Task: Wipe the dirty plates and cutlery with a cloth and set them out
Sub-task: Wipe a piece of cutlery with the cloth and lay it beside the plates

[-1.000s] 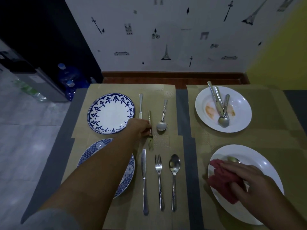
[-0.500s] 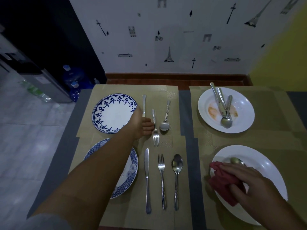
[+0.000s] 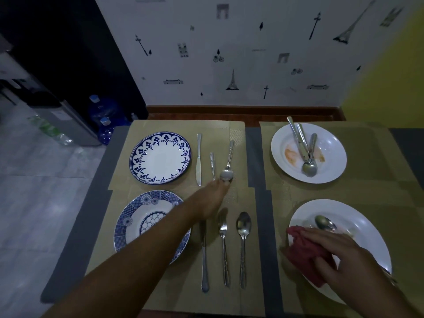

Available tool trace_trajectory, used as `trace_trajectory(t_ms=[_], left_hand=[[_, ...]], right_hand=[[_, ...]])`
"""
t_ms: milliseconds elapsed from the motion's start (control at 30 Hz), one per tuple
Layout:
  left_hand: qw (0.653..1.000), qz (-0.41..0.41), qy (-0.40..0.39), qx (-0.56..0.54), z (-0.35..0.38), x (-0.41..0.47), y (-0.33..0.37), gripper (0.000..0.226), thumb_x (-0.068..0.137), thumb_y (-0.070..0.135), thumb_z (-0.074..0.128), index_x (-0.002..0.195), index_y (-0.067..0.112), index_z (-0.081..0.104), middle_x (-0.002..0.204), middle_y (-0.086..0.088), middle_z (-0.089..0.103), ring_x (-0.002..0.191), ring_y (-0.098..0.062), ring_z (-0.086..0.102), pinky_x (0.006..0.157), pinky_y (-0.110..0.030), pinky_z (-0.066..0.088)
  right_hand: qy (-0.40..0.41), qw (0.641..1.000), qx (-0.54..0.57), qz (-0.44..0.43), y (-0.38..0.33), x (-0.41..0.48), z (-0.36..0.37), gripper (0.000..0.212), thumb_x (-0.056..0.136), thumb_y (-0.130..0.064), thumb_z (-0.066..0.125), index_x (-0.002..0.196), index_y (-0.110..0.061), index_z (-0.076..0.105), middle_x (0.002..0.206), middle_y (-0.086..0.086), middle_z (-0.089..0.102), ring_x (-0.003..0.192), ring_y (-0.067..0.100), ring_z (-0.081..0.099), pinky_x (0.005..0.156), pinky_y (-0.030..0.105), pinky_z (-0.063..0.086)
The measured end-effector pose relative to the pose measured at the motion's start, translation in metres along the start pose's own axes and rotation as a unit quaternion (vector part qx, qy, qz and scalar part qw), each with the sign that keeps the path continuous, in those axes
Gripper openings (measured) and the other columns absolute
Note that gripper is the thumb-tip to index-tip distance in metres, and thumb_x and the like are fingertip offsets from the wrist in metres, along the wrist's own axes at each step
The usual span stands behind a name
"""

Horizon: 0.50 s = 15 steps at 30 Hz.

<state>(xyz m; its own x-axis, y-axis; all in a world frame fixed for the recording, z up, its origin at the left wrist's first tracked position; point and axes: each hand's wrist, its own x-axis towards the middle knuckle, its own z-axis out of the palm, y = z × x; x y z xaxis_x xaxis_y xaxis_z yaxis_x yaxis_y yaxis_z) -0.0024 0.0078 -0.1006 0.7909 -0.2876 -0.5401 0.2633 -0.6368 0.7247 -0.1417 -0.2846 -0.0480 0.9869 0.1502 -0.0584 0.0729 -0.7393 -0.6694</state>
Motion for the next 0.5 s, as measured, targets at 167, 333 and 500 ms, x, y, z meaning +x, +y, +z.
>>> trace_trajectory(t_ms=[167,333,500], left_hand=[[0.974,-0.003,-0.024,0.224,0.031,0.000,-0.023,0.078,0.102,0.061,0.011,0.159,0.008,0.006,0.167,-0.014,0.000,0.155,-0.025,-0.004,0.125,-0.045,0.007],[0.959,0.025,0.006,0.284,0.031,0.007,-0.033,0.084,0.098,0.067,0.012,0.159,0.010,-0.002,0.168,-0.009,-0.007,0.154,-0.020,-0.010,0.125,-0.042,0.001],[0.955,0.038,0.032,0.292,0.015,0.018,-0.033,0.086,0.098,0.068,0.015,0.159,0.010,-0.003,0.167,-0.010,-0.006,0.154,-0.021,-0.009,0.125,-0.041,0.001]], right_hand=[[-0.005,1.000,-0.002,-0.001,-0.005,-0.004,-0.003,0.094,0.065,0.011,0.079,0.120,-0.061,0.054,0.121,-0.040,0.055,0.114,-0.020,0.046,0.093,-0.002,0.030],[-0.010,1.000,-0.009,-0.010,-0.007,-0.008,-0.007,0.096,0.067,0.007,0.076,0.120,-0.068,0.049,0.121,-0.046,0.051,0.116,-0.021,0.044,0.095,-0.002,0.029],[-0.015,1.000,-0.008,0.001,0.000,-0.012,-0.005,0.111,0.056,0.016,0.081,0.121,-0.068,0.048,0.123,-0.048,0.049,0.117,-0.022,0.043,0.096,-0.002,0.028]])
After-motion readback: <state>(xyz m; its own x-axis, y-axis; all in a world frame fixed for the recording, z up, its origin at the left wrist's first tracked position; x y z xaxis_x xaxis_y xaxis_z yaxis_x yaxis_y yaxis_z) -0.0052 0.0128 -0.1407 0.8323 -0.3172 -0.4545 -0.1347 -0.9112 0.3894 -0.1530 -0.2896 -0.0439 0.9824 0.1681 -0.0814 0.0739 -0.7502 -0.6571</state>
